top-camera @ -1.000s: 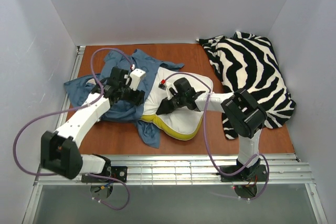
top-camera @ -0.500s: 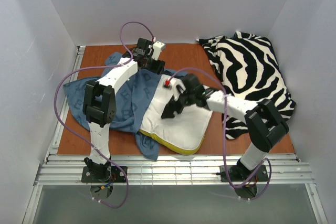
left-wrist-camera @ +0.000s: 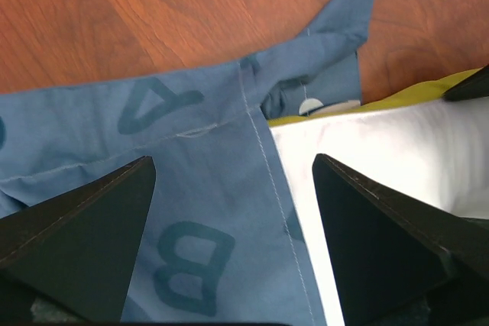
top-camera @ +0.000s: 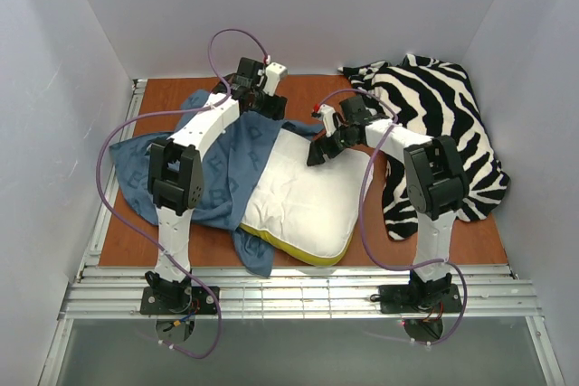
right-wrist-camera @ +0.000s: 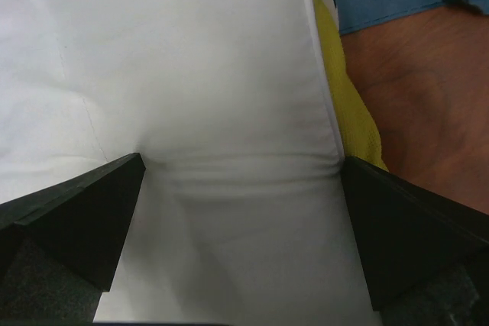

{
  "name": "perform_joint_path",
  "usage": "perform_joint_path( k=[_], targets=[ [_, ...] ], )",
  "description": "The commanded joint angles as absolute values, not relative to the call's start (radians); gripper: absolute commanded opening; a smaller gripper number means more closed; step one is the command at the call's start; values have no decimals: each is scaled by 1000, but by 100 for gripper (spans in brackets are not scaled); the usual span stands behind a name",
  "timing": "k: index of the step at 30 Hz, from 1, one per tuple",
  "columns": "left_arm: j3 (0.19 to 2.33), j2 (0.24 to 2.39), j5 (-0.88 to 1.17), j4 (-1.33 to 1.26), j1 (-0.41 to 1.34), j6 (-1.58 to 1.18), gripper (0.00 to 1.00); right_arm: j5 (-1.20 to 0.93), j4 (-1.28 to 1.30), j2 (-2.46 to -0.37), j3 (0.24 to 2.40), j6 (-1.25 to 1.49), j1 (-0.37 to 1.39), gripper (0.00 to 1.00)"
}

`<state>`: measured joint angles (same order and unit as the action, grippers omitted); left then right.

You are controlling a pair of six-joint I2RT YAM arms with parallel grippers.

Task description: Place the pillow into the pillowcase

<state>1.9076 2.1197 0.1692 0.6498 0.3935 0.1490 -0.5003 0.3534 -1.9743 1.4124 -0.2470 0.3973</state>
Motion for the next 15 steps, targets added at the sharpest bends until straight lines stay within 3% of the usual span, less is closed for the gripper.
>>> perform_joint_path(
  k=[1,3,5,6,7,10,13,15],
  targets=[
    [1965,2164,129,677,417,184,79,-491,443,-2012,1436,-302,403,99],
    [1983,2187,117,672,434,186,79,-494,443,-2032,1439,-304,405,99],
    [1994,2221,101,661,446,176,79,-521,445,-2049,1440,-308,405,84],
    [2009,2232,97,658,449,172,79,-537,445,-2055,1440,-308,405,71],
    [2017,2256,86,655,452,166,78,-552,446,-2056,1437,-310,403,47],
    [2048,2293,69,663,465,158,77,-577,445,-2042,1430,-311,405,2],
    [2042,2324,32,676,474,164,75,-591,436,-2014,1416,-308,403,1],
    [2039,2341,-27,684,472,152,68,-601,405,-1979,1402,-296,403,1]
  ],
)
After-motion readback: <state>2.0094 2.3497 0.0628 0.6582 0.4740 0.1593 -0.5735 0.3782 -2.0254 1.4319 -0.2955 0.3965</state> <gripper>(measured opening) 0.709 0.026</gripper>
